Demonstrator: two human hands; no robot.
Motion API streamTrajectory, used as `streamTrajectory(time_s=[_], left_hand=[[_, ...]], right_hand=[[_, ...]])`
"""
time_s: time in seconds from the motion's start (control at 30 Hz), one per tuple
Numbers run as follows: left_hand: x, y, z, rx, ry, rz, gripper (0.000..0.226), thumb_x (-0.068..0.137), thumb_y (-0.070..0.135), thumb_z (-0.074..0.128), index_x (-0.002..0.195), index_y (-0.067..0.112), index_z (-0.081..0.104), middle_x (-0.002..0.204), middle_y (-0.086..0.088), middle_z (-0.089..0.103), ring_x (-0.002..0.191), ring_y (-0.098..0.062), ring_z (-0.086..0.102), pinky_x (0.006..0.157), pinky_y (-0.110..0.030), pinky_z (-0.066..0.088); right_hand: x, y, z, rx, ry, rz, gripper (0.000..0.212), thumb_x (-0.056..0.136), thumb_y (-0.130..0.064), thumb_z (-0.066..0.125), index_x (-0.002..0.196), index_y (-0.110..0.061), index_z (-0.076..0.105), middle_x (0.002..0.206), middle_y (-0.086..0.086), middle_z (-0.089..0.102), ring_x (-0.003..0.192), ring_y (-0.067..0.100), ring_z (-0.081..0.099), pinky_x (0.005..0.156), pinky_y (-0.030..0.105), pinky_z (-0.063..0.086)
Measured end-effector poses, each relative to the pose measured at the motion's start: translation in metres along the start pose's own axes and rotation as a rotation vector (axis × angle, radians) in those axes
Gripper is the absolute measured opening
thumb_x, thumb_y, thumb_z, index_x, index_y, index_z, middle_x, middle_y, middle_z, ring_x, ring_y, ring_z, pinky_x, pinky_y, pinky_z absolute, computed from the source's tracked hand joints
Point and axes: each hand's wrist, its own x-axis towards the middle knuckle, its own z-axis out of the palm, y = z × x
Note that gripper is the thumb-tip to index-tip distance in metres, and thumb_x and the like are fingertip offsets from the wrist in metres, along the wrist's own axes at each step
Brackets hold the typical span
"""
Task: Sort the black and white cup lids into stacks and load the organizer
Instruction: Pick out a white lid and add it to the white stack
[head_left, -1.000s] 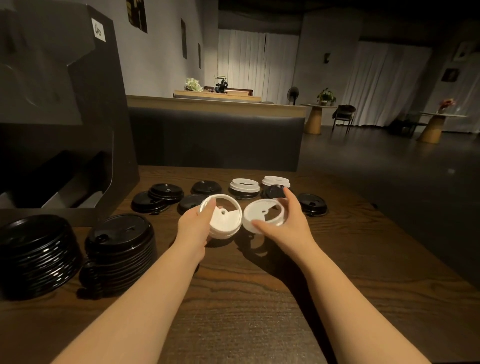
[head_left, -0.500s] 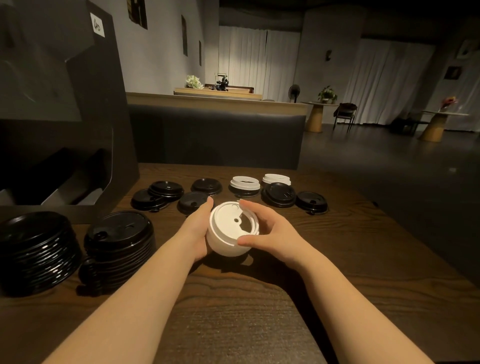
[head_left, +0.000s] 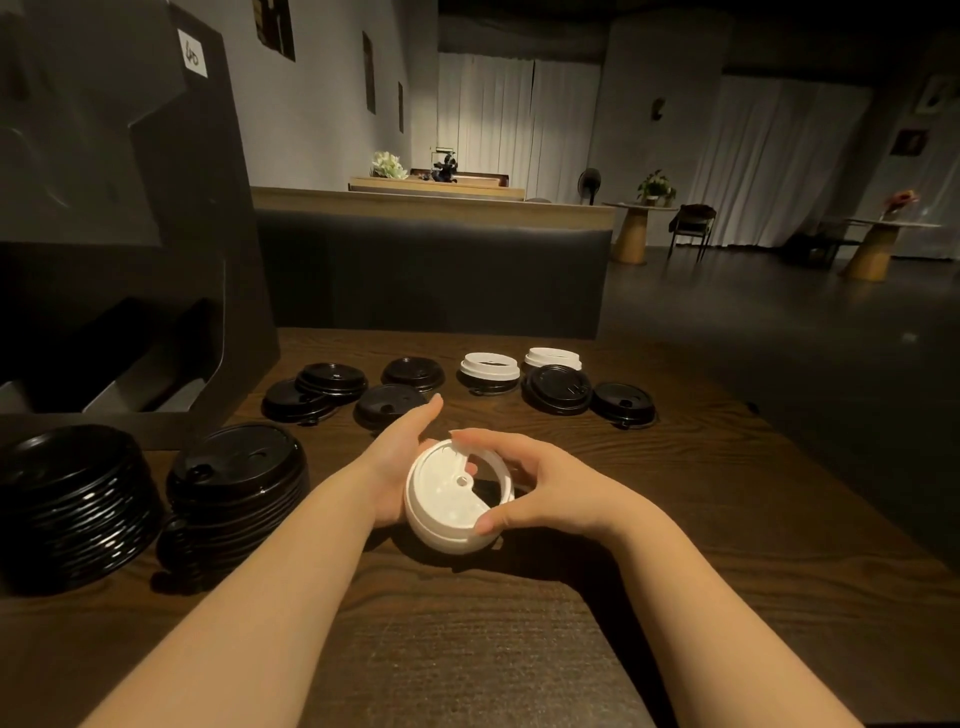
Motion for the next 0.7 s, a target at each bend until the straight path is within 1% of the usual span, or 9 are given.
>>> streamTrajectory(time_s=[0.07,0.1,0.13,0.2,0.27,0.37,0.47,0.6,0.7], left_hand=[[0.003,-0.001,-0.001,0.035,0.003,0.024,0.064,0.094,0.052,0.046,0.143,0.012,0.041,0.098,-0.013,0.072,0.063,-0.021,0.069,0.060,-0.031,0.051],[0.004,-0.002,-0.002,0.055,0.000,0.035,0.063,0.094,0.049,0.049,0.144,0.012,0.040,0.078,-0.009,0.070,0.054,-0.019,0.066,0.055,-0.030,0.051],[0.006,-0.002,-0.003,0.071,-0.012,0.044,0.063,0.093,0.047,0.052,0.144,0.012,0.040,0.070,-0.008,0.067,0.055,-0.019,0.066,0.054,-0.030,0.051],[0.007,-0.003,-0.003,0.080,-0.041,0.063,0.060,0.092,0.042,0.056,0.141,0.009,0.045,0.087,-0.013,0.069,0.084,-0.024,0.070,0.060,-0.032,0.051],[0.007,-0.002,-0.003,0.062,-0.048,0.096,0.057,0.091,0.041,0.058,0.138,0.011,0.049,0.106,-0.014,0.066,0.112,-0.026,0.059,0.069,-0.033,0.049],[0.010,-0.001,-0.004,-0.073,-0.019,0.138,0.056,0.085,0.046,0.062,0.129,0.013,0.055,0.098,-0.014,0.066,0.088,-0.026,0.066,0.070,-0.038,0.053],[0.017,0.001,-0.005,-0.205,0.086,0.201,0.053,0.084,0.048,0.062,0.122,0.012,0.057,0.104,-0.011,0.066,0.097,-0.030,0.064,0.090,-0.048,0.052],[0.019,-0.001,-0.003,-0.250,0.073,0.230,0.043,0.088,0.052,0.052,0.108,0.015,0.061,0.115,-0.015,0.064,0.103,-0.033,0.063,0.092,-0.048,0.052],[0.021,-0.003,-0.005,-0.309,0.044,0.224,0.043,0.086,0.051,0.056,0.110,0.014,0.060,0.116,-0.017,0.063,0.104,-0.035,0.063,0.091,-0.050,0.052]], right_hand=[[0.000,0.000,-0.001,-0.007,-0.026,0.003,0.074,0.078,-0.024,0.077,0.137,-0.047,0.038,0.136,-0.027,0.037,0.128,0.000,0.034,0.098,0.018,0.030],[0.000,-0.001,-0.001,-0.007,-0.035,0.002,0.074,0.078,-0.024,0.076,0.137,-0.047,0.037,0.137,-0.026,0.037,0.129,0.001,0.034,0.100,0.019,0.030],[0.000,0.000,-0.001,-0.006,-0.041,0.000,0.075,0.079,-0.024,0.076,0.137,-0.047,0.037,0.140,-0.024,0.036,0.130,0.002,0.034,0.103,0.022,0.030],[0.000,0.001,-0.001,-0.003,-0.042,-0.008,0.075,0.079,-0.024,0.076,0.137,-0.049,0.036,0.147,-0.020,0.032,0.134,0.006,0.032,0.110,0.029,0.029],[0.000,0.001,0.000,0.001,-0.036,-0.033,0.075,0.080,-0.023,0.075,0.134,-0.054,0.033,0.152,-0.020,0.025,0.137,0.005,0.026,0.112,0.030,0.026],[0.003,0.002,0.002,0.086,0.060,-0.035,0.083,0.079,-0.022,0.076,0.139,-0.053,0.027,0.154,-0.019,0.021,0.140,0.008,0.023,0.115,0.036,0.024],[0.007,0.007,0.002,0.184,0.228,0.072,0.087,0.075,-0.033,0.077,0.146,-0.038,0.027,0.150,-0.011,0.035,0.136,0.013,0.034,0.113,0.045,0.029],[0.011,0.010,0.007,0.361,0.286,0.115,0.053,0.087,-0.029,0.067,0.135,-0.026,0.047,0.121,-0.005,0.063,0.109,0.013,0.061,0.097,0.035,0.049],[0.014,0.010,0.011,0.465,0.315,0.105,0.040,0.091,-0.019,0.060,0.130,-0.023,0.051,0.109,0.000,0.069,0.098,0.015,0.068,0.084,0.028,0.055]])
